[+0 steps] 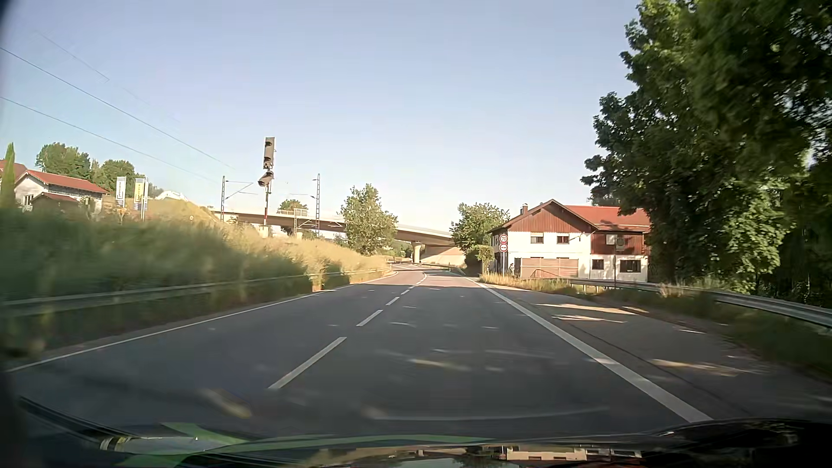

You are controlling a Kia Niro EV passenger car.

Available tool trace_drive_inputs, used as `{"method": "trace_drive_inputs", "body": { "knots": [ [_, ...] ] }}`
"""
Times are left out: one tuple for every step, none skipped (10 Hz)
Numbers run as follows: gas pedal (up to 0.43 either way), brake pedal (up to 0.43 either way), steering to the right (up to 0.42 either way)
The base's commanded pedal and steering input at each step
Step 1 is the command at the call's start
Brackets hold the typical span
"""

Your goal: Follow the waypoints while adhering to traffic rules and regulations

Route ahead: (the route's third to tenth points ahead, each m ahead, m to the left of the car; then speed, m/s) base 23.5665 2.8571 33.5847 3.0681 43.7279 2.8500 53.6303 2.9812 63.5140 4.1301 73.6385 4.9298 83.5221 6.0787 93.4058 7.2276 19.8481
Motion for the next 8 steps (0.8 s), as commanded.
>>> {"method": "trace_drive_inputs", "body": {
  "knots": [
    [0.028, 0.0, -0.001],
    [0.059, 0.0, -0.001],
    [0.079, 0.0, -0.002],
    [0.087, 0.0, -0.001],
    [0.098, 0.0, -0.001],
    [0.098, 0.0, -0.001],
    [0.098, 0.0, -0.002],
    [0.098, 0.0, -0.001]
  ]
}}
